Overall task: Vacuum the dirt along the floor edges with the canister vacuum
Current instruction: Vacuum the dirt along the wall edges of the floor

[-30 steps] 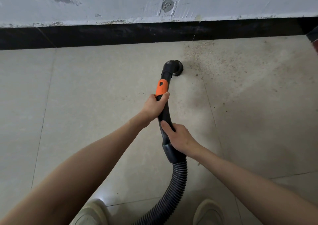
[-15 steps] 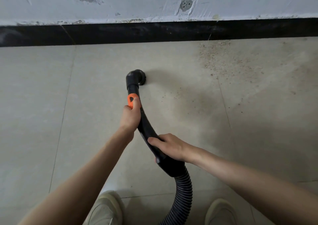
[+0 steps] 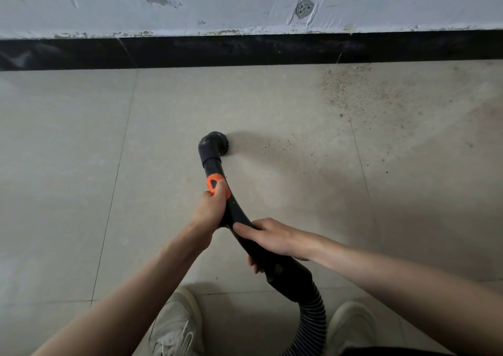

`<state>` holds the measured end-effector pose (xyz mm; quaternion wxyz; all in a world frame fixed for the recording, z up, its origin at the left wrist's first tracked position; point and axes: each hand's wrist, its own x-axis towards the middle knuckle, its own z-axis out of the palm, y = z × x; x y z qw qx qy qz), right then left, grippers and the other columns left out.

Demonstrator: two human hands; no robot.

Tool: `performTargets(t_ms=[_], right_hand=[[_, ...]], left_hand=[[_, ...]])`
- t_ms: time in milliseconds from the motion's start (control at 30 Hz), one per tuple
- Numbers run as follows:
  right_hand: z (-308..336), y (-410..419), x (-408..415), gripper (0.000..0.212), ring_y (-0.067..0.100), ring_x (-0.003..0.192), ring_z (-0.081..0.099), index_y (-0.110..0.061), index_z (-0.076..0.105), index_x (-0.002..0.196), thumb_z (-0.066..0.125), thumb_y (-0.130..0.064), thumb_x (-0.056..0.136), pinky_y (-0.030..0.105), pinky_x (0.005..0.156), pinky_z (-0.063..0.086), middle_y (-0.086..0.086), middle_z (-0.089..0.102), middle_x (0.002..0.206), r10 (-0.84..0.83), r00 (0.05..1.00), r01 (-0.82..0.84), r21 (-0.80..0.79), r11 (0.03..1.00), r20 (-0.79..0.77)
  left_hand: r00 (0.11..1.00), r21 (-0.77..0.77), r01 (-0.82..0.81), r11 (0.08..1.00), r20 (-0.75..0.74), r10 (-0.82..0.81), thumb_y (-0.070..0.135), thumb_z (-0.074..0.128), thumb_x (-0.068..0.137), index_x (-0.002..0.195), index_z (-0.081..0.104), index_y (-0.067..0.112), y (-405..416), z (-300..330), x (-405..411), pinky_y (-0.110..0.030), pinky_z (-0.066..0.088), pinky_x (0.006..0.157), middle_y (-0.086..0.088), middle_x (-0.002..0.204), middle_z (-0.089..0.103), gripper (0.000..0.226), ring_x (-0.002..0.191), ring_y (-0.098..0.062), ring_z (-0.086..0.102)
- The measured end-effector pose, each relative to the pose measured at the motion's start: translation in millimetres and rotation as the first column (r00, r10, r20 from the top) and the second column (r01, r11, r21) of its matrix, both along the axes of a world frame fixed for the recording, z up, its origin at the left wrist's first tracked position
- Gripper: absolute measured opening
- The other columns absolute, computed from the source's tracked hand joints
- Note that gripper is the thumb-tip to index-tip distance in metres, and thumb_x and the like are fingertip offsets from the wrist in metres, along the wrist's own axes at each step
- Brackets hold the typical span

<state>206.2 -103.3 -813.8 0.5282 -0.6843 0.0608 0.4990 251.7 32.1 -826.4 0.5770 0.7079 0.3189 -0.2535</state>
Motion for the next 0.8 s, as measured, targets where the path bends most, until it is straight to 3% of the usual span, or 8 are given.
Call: performTargets(t_ms=[200,367,533,800], right_hand=[[1.6,2.5,-11.7,0.040,0.020,0.047,0.055,-0.014,0.043,0.085,0.040,-0.050,0.099,0.030,0.051,0.048,0.006,0.059,0.065,-0.101,0.986,0.116,-0.108,0.987,0.136],[5.6,-11.2,-14.6,0.038,0.016,0.039,0.053,-0.012,0.043,0.080,0.040,-0.045,0.100,0.022,0.042,0.043,0.005,0.058,0.061,-0.227,0.940,0.278,-0.189,0.942,0.256],[2.6,-27.9,-20.2,0.038,0.011,0.038,0.053,-0.016,0.045,0.077,0.037,-0.044,0.101,0.020,0.045,0.045,0.002,0.058,0.057,-0.292,0.897,0.380,-0.245,0.892,0.331],[-2.4,-41.6,-19.3,0.042,0.016,0.042,0.057,-0.012,0.048,0.085,0.037,-0.050,0.097,0.030,0.051,0.049,0.005,0.059,0.060,-0.405,0.848,0.508,-0.309,0.804,0.342]], left_hand=[[0.994,-0.067,0.101,0.993,-0.039,-0.104,0.037,0.038,0.098,0.109,0.049,0.000,-9.0,0.4,3.6,-0.033,0.053,0.069,-0.011,0.086,0.057,0.040,0.077,-0.024,0.060],[0.966,-0.092,0.258,0.962,-0.010,-0.260,0.039,0.039,0.098,0.104,0.051,0.002,-38.6,2.4,20.0,-0.030,0.053,0.064,-0.009,0.084,0.057,0.040,0.074,-0.022,0.060],[0.910,-0.082,0.414,0.907,0.009,-0.414,0.043,0.035,0.099,0.087,0.051,0.009,-71.9,1.9,27.1,-0.029,0.052,0.069,-0.007,0.081,0.056,0.040,0.072,-0.019,0.057],[0.847,-0.125,0.527,0.841,0.000,-0.531,0.046,0.034,0.097,0.088,0.052,0.010,-103.6,-1.3,39.0,-0.030,0.048,0.074,-0.005,0.081,0.054,0.041,0.075,-0.019,0.055]])
